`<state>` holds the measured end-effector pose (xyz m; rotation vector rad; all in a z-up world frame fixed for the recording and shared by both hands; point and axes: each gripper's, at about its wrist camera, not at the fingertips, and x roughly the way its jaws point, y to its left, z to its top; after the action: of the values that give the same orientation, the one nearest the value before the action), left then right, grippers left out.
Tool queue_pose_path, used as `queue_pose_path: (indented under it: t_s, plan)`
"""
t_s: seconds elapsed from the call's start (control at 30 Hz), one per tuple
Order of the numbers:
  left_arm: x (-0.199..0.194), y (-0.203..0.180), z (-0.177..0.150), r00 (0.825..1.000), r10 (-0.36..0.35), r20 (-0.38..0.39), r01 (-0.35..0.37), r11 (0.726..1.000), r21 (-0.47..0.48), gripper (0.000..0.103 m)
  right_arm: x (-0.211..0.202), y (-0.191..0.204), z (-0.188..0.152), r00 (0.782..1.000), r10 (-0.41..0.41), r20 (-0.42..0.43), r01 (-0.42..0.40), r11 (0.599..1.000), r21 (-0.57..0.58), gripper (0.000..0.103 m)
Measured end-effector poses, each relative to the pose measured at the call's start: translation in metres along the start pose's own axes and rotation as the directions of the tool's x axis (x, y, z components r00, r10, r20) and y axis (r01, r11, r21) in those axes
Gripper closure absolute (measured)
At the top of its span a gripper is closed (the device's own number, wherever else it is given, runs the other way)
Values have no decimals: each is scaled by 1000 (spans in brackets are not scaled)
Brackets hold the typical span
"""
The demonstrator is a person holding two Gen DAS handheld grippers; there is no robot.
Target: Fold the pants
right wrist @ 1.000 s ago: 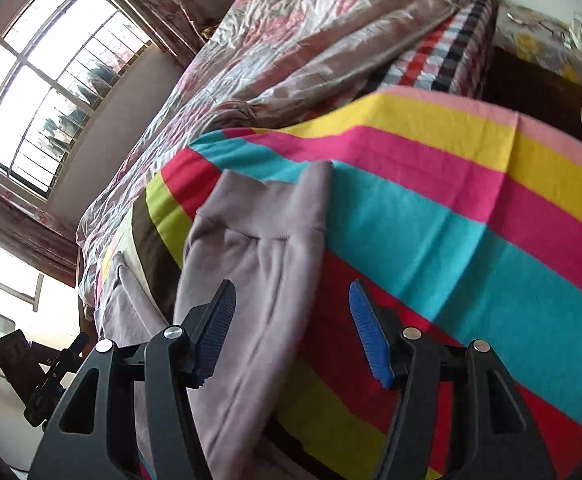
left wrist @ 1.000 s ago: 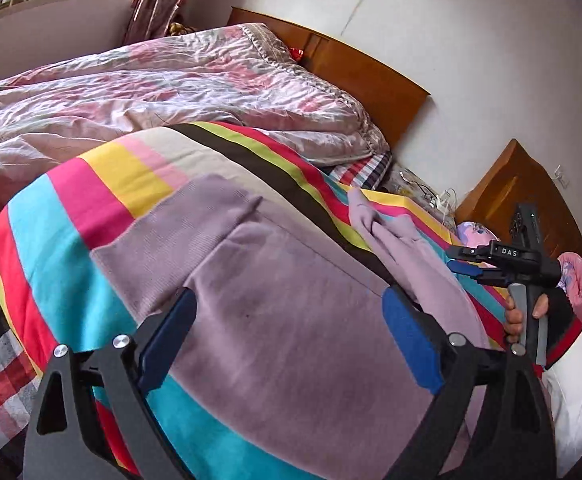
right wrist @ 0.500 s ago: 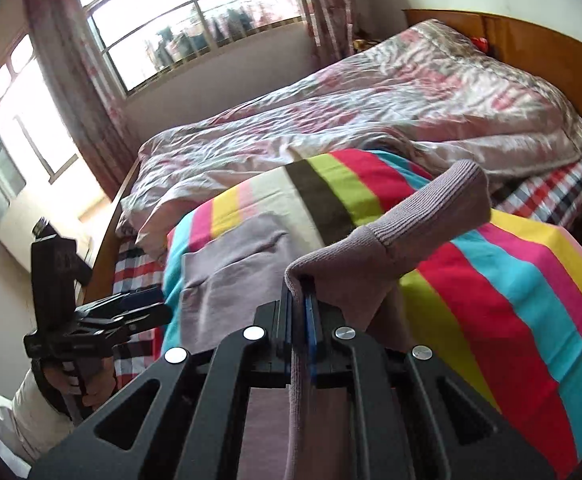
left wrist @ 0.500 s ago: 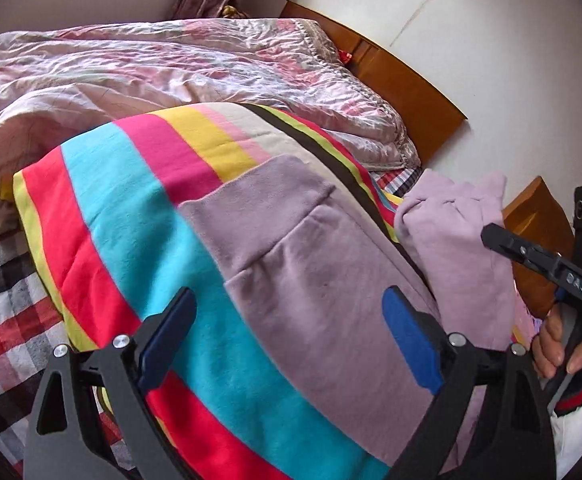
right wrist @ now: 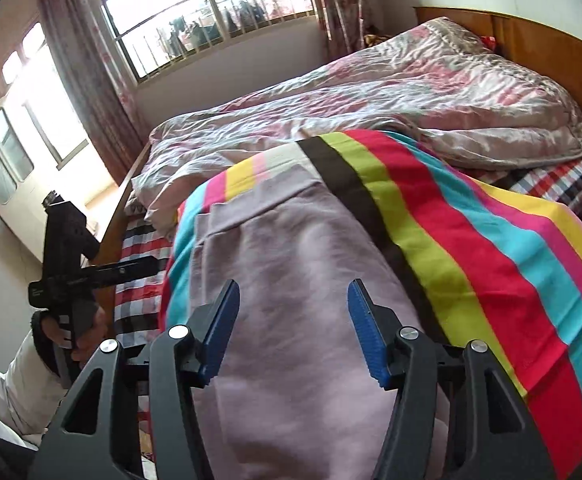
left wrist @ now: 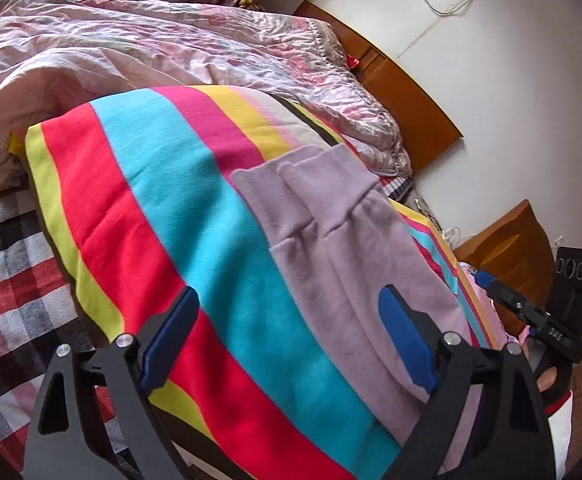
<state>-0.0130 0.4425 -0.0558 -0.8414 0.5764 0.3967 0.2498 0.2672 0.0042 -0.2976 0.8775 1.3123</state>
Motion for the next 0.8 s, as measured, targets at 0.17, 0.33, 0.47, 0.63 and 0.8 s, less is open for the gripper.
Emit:
queue_pose_path:
  t_s: [0.17, 0.33, 0.47, 0.63, 0.8]
  plan:
    - [33, -36, 4, 999, -23, -42, 25, 998, 66, 30, 9, -35, -27, 998, -48, -32, 51, 995, 81, 55]
    - [57, -35, 11, 998, -19, -68, 21, 999, 29, 44, -3, 0, -52, 998, -53, -34, 52, 998, -27, 58]
    - [56, -41, 16, 997, -5, -71, 9, 998, 56, 57, -23, 60, -95, 991, -110, -80, 88, 967, -238, 64]
    - [67, -39, 17, 996, 10, -93, -4, 998, 61, 59, -33, 110, -151, 971, -206, -124, 143, 910, -389, 72]
    - [69, -32, 19, 996, 3, -85, 0, 999, 34, 67, -19, 115, -176, 939, -312, -143, 229, 880, -417, 81]
